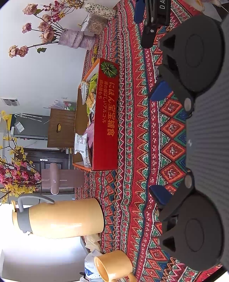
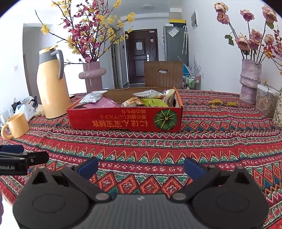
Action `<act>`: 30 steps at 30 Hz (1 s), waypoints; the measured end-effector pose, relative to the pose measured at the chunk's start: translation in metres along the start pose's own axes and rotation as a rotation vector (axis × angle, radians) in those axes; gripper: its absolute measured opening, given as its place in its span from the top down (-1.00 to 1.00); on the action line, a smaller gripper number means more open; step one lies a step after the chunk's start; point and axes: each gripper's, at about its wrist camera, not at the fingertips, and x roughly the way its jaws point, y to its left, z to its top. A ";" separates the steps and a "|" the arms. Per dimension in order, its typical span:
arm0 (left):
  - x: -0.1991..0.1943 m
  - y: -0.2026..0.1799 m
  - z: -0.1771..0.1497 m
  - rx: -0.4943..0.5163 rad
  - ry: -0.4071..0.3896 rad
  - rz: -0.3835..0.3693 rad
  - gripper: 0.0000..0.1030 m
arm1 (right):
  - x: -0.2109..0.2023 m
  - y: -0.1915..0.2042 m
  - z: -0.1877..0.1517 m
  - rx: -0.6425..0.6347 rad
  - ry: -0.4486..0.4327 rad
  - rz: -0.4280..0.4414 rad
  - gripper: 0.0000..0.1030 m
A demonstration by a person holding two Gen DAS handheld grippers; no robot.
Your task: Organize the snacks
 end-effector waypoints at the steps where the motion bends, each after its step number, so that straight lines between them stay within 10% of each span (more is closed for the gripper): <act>1: 0.000 0.000 0.000 0.000 0.000 0.000 -1.00 | 0.000 0.000 0.000 0.000 0.000 0.000 -1.00; 30: 0.000 0.000 -0.002 -0.003 0.003 -0.005 -1.00 | -0.001 0.001 -0.001 0.000 0.002 -0.001 -1.00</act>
